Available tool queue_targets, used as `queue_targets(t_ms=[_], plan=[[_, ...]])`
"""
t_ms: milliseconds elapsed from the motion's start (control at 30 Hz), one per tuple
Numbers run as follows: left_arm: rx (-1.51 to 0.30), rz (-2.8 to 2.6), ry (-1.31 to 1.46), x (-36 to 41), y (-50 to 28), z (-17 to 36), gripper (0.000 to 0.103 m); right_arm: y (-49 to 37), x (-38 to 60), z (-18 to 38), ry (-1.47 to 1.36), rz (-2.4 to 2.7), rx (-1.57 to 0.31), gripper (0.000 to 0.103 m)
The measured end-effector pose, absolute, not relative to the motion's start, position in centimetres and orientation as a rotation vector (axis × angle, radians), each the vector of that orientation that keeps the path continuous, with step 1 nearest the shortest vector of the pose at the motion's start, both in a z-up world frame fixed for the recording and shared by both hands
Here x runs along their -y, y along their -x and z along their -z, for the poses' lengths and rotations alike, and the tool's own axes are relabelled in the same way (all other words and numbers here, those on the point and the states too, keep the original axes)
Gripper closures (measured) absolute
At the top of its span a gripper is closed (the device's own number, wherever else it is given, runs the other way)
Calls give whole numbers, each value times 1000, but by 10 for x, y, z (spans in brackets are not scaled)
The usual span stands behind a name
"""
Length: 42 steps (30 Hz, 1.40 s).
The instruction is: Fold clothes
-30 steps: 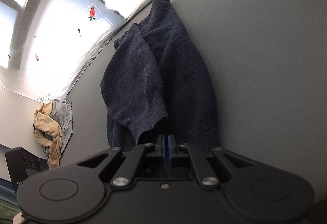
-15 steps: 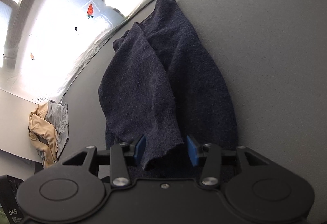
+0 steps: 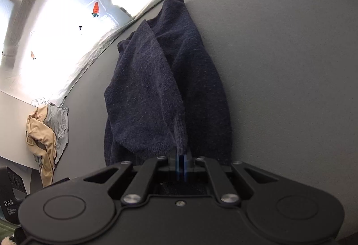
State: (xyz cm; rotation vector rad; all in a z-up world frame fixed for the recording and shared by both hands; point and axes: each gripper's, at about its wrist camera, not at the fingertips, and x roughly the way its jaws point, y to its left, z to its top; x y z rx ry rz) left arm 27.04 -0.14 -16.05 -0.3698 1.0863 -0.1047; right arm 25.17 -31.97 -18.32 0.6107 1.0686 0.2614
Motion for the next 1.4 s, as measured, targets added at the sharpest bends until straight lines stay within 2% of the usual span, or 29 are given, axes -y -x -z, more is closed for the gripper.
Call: queue_targets(t_ms=[133,233,267,300,367,533,600,767,933,1000,1133,1233,1300,1400], plan=[[-1106,114,356,5,-278,164,10,-251,323,191,-606,-239,-1120,96],[-1121,103,345,6,-281,168,10,-249,329,185,-596,-224,-1091,81],[-1129,99,346,6,-282,169,10,-248,331,183,-594,-215,-1074,69],[-1138,94,348,7,-284,171,10,-248,334,180,-589,-205,-1057,63],[-1152,86,355,6,-285,174,10,-250,339,177,-577,-193,-1030,63],[-1175,64,375,5,-289,183,10,-258,346,187,-579,-194,-1042,53],[-1173,65,377,6,-290,183,8,-263,345,195,-598,-206,-1064,53],[-1162,70,385,7,-294,183,10,-271,340,206,-617,-240,-1090,53],[-1143,76,418,5,-298,183,26,-283,332,210,-563,-249,-1072,53],[-1136,70,431,3,-297,182,40,-288,328,210,-540,-260,-1062,51],[-1125,71,493,-5,-295,184,51,-294,325,209,-522,-274,-1057,52],[-1113,92,529,-7,-293,184,61,-297,323,213,-546,-312,-1071,61],[-1099,115,542,-5,-292,185,75,-298,324,216,-567,-337,-1080,75],[-1079,131,548,-2,-291,184,82,-299,331,219,-623,-364,-1072,84]])
